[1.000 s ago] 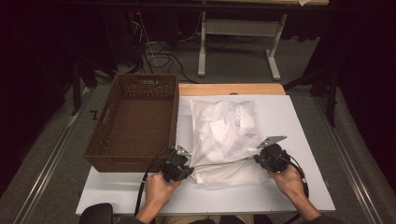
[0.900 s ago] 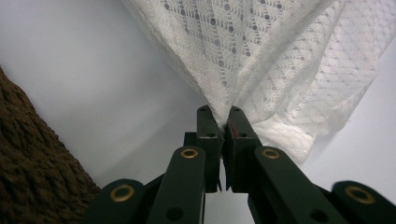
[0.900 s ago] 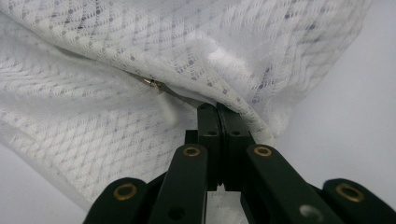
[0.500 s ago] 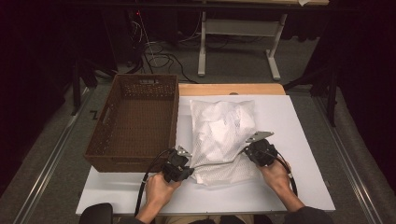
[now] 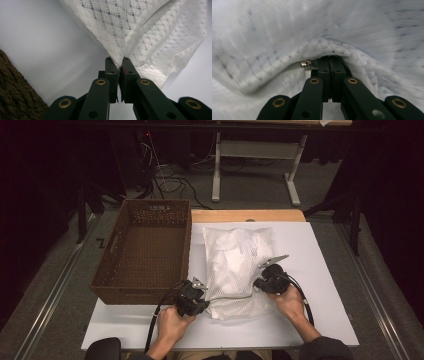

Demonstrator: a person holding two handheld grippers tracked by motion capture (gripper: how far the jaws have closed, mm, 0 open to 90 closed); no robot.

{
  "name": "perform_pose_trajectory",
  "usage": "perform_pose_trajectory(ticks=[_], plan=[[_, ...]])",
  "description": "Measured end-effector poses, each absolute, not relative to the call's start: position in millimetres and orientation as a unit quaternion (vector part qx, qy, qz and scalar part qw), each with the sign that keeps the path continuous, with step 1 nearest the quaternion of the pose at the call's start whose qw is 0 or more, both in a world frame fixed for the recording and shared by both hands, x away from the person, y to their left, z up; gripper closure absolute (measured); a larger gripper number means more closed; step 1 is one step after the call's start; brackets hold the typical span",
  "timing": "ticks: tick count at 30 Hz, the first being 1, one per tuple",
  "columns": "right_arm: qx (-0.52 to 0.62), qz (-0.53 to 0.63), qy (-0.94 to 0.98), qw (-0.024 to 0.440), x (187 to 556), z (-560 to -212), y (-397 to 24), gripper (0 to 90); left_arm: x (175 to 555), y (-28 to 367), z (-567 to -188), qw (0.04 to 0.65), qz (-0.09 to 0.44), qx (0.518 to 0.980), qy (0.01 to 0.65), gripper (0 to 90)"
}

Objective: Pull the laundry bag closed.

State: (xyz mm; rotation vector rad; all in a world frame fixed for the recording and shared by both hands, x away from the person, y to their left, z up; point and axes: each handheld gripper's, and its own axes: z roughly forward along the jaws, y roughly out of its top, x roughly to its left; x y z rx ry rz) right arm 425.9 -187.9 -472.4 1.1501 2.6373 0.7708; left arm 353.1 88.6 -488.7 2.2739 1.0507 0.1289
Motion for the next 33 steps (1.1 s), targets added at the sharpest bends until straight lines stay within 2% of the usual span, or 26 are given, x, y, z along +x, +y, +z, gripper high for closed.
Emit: perform_pose_trajectory(ticks=[4, 8, 13, 19, 22, 24, 29, 33], plan=[[0.371, 0.202, 0.904, 0.070, 427, -476, -177, 90.0, 354, 92, -487, 0.320, 0.047, 0.857, 0.402, 85.6], [0.405, 0.187, 0.882, 0.150, 429, -472, -187, 90.0, 350, 91, -485, 0.319, 0.062, 0.857, 0.399, 85.7], [0.411, 0.202, 0.869, 0.187, 428, -468, -190, 90.0, 350, 89, -486, 0.318, 0.066, 0.858, 0.397, 85.7], [0.429, 0.170, 0.878, 0.129, 439, -475, -200, 90.0, 350, 92, -483, 0.325, 0.057, 0.857, 0.396, 85.8], [0.409, 0.149, 0.894, 0.108, 436, -473, -195, 90.0, 352, 95, -485, 0.331, 0.037, 0.853, 0.401, 85.8], [0.394, 0.174, 0.897, 0.098, 434, -470, -193, 90.0, 353, 95, -484, 0.339, 0.031, 0.850, 0.402, 85.7], [0.391, 0.209, 0.889, 0.112, 433, -466, -191, 89.5, 353, 94, -486, 0.338, 0.029, 0.849, 0.404, 85.6], [0.392, 0.203, 0.890, 0.111, 429, -465, -196, 84.5, 353, 94, -486, 0.339, 0.031, 0.848, 0.406, 85.3]])
